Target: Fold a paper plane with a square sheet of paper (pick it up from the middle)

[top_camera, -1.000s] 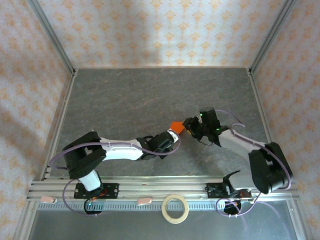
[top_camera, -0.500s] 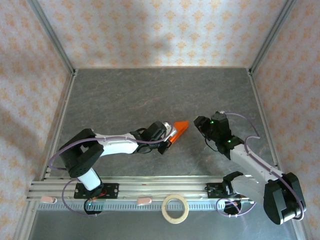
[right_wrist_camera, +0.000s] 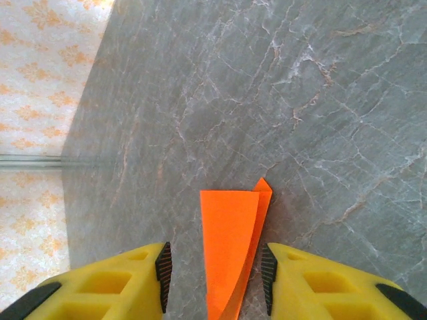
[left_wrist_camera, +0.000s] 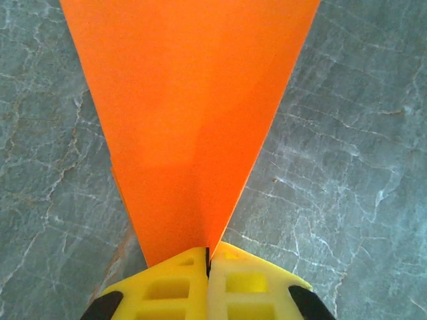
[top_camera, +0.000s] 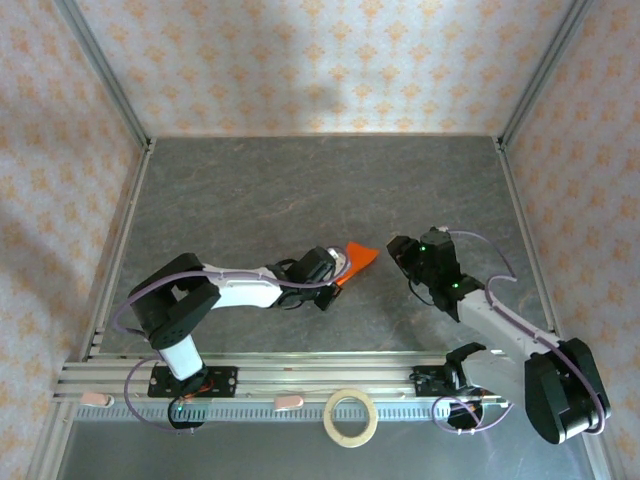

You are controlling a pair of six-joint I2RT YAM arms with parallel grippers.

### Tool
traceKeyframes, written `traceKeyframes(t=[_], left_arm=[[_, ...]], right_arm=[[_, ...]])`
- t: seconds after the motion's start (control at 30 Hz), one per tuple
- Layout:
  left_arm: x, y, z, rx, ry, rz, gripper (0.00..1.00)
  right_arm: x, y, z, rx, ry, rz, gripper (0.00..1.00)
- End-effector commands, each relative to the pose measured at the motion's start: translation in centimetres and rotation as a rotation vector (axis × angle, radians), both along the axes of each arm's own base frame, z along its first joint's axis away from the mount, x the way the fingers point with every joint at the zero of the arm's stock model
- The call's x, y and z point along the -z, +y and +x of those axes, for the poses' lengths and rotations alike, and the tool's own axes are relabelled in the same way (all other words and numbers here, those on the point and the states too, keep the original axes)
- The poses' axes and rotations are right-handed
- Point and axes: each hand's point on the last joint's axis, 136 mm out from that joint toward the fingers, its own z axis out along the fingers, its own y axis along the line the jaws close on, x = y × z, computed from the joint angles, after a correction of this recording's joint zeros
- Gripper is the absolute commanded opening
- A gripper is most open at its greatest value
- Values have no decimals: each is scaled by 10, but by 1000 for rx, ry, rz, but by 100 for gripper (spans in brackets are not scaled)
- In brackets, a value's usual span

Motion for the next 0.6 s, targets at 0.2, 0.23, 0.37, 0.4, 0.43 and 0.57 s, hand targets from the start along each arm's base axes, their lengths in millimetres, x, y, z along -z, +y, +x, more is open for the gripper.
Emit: traceKeyframes(t=[0.2, 0.23, 0.37, 0.4, 0.43, 0.57], left_arm=[[3, -8, -8, 10, 23, -50, 0], [2, -10, -8, 13, 33, -69, 0], [-1, -17, -9, 25, 93, -156, 0], [-1, -18, -9, 24, 110, -172, 0], [0, -19, -7, 19, 122, -182, 0], [-1, -20, -8, 26, 195, -252, 0]], right_arm=[[-2, 6, -4, -68, -86, 13, 31], [-3, 7, -4, -76, -97, 14, 29], [-9, 14, -8, -125, -134, 35, 25], [-11, 17, -10, -143, -140, 48, 24], [-12, 20, -11, -161, -146, 60, 23], [-15, 30, -18, -229, -169, 97, 21]])
